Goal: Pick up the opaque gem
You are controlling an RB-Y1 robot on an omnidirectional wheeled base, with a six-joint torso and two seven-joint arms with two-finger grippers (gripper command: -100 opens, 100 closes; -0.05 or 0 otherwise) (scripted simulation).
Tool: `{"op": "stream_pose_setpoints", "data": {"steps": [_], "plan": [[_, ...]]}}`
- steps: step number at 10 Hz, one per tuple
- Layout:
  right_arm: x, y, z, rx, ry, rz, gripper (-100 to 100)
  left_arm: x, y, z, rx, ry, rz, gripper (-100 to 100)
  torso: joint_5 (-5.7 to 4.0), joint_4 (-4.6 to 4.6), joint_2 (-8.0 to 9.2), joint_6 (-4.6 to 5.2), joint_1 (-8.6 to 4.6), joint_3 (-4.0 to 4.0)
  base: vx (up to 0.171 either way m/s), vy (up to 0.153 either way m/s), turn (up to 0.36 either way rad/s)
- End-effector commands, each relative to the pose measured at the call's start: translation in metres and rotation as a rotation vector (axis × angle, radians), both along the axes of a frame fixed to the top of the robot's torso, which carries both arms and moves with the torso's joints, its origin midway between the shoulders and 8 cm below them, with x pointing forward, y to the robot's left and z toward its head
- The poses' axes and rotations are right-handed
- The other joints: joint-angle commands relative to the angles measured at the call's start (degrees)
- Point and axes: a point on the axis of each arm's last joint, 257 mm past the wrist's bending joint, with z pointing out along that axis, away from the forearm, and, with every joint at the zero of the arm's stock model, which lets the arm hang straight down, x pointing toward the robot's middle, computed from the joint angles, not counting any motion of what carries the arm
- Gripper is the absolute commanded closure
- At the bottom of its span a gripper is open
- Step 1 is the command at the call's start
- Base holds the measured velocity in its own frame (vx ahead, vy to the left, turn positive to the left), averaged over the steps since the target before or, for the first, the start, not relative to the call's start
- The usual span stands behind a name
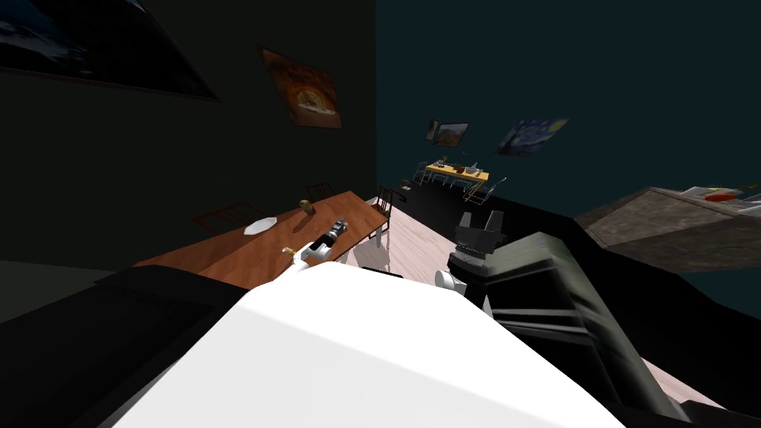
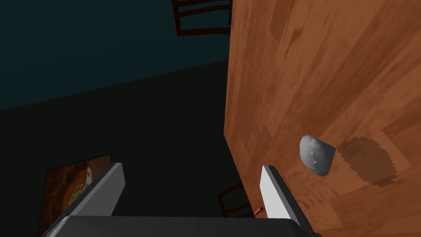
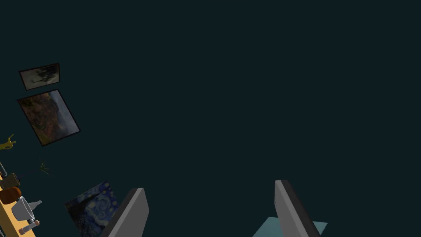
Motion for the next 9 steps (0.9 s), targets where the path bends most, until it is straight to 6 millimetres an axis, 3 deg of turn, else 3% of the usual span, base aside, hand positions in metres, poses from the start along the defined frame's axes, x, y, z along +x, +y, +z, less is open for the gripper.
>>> {"op": "stream_pose_setpoints", "data": {"steps": [1,2,4,9], "plan": [[0.000,0.000,0.000,0.000,0.000,0.000,0,-0.001,0.016,-0.019,0.011,0.070,0.018,-100,0.00,0.00,0.00,0.00,0.00,0.00,-0.003,0.038,-0.198],[0.000,0.000,0.000,0.000,0.000,0.000,0,-0.001,0.016,-0.019,0.011,0.070,0.018,-100,0.00,-0.01,-0.02,0.03,-0.01,-0.02,-0.005,0.038,-0.104],[0.000,0.000,0.000,0.000,0.000,0.000,0,-0.009,0.037,-0.046,0.031,0.172,0.048,-100,-0.01,-0.01,-0.02,0.02,-0.01,-0.01,-0.005,0.059,-0.244],[0.000,0.000,0.000,0.000,0.000,0.000,0,-0.024,0.062,-0.079,0.052,0.311,0.092,-100,-0.01,-0.02,-0.08,0.02,-0.06,-0.05,-0.002,0.042,-0.143]]}}
